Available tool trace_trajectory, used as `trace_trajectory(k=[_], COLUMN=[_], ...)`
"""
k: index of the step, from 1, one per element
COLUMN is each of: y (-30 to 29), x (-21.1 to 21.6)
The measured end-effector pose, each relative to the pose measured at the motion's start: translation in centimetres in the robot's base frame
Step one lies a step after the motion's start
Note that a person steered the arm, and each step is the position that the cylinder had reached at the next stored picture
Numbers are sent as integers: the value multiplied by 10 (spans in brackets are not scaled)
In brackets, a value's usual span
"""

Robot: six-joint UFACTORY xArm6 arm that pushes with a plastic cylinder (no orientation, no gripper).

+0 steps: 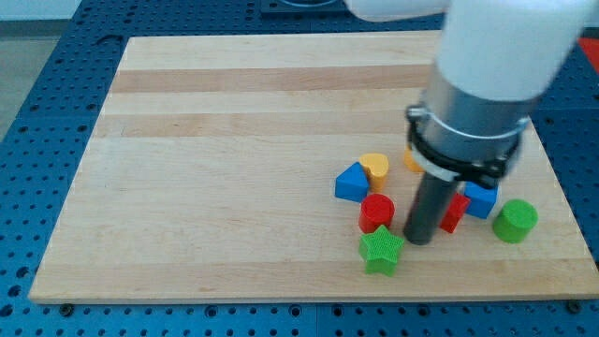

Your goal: Point at the green circle

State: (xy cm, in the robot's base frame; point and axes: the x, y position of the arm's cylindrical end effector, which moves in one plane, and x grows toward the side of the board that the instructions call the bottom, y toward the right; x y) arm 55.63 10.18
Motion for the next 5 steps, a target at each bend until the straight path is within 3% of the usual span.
trace_trajectory(k=[1, 2, 5], y=[-17, 4, 124], x=[6, 33, 61])
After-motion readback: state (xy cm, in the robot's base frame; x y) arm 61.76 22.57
